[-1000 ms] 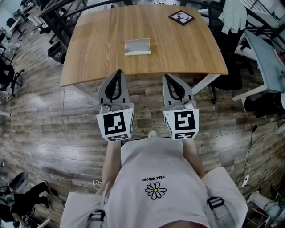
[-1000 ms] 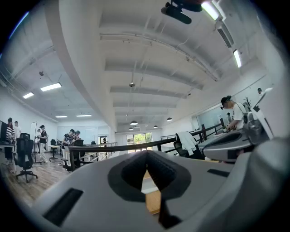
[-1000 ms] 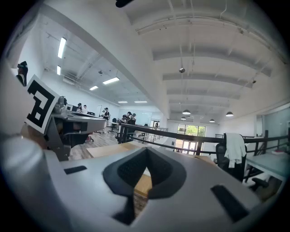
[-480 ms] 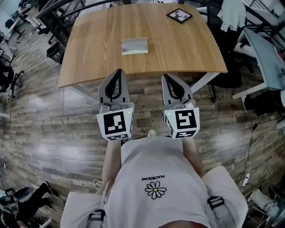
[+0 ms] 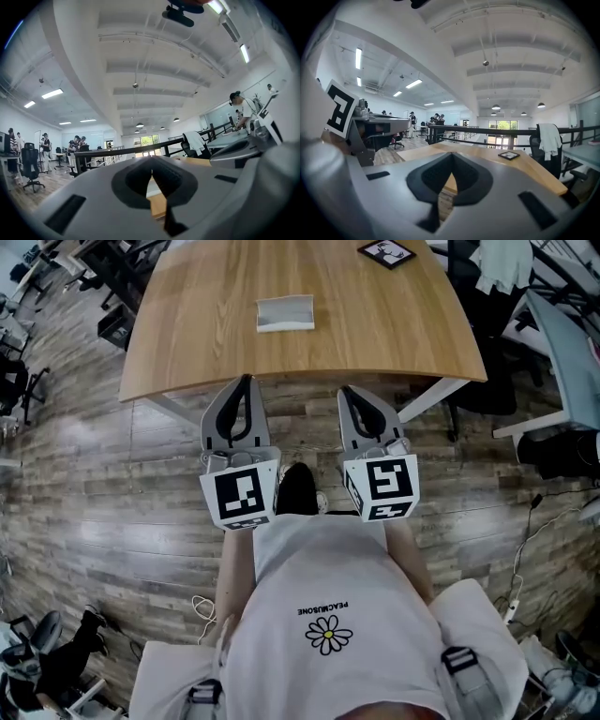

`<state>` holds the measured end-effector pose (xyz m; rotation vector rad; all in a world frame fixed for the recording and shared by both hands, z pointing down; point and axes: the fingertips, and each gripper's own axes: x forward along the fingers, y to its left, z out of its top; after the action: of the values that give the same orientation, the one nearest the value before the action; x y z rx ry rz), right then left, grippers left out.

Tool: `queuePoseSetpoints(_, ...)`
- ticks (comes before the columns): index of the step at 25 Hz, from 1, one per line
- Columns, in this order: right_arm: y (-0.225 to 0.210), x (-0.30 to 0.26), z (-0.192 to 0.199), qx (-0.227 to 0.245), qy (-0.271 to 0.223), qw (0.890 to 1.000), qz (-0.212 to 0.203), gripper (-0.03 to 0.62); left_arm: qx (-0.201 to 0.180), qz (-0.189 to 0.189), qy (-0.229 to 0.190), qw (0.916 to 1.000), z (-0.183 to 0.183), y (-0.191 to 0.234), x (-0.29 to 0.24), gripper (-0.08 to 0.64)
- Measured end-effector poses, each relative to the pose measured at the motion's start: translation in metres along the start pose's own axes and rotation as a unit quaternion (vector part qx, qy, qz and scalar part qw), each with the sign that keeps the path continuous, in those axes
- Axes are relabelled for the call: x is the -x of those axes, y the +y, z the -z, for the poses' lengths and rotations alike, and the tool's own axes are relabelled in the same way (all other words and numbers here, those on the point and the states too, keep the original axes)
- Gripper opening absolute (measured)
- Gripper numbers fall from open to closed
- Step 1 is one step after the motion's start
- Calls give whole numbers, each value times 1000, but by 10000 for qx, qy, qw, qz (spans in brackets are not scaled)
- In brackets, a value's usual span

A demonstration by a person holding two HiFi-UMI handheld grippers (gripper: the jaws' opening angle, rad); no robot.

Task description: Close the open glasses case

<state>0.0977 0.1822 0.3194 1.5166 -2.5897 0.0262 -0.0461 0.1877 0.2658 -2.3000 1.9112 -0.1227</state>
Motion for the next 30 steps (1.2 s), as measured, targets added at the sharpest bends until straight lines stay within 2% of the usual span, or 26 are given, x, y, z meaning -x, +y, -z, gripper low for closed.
queuePoseSetpoints(3,4,-7,-6,129,-88,9998,-143,6,-66,-62,-81,9999,-3,3,0,17)
queuePoseSetpoints(11,1,-40,-23,430,-310,9981,-312,6,163,-206,-252,9993,1,24,-29,17)
queuePoseSetpoints(15,-13,-59,-28,472,-291,9984,-120,6,359,-230,-152,9990,7,35,-53,18)
queuePoseSetpoints(19,-30,-85,-24,321,-288,9991,15,6,366,-225,-250,9988,11,43,-81,18)
queuePoseSetpoints(21,-39,-100,-22,393,-268,9988,133,6,355,-199,-234,9989,15,48,-99,17)
queuePoseSetpoints(24,-51,-133,-24,527,-283,9978,281,6,348,-117,-214,9991,19,60,-134,17)
queuePoseSetpoints(30,-84,-214,-36,359,-179,9977,554,6,280,165,-134,9994,24,88,-228,17)
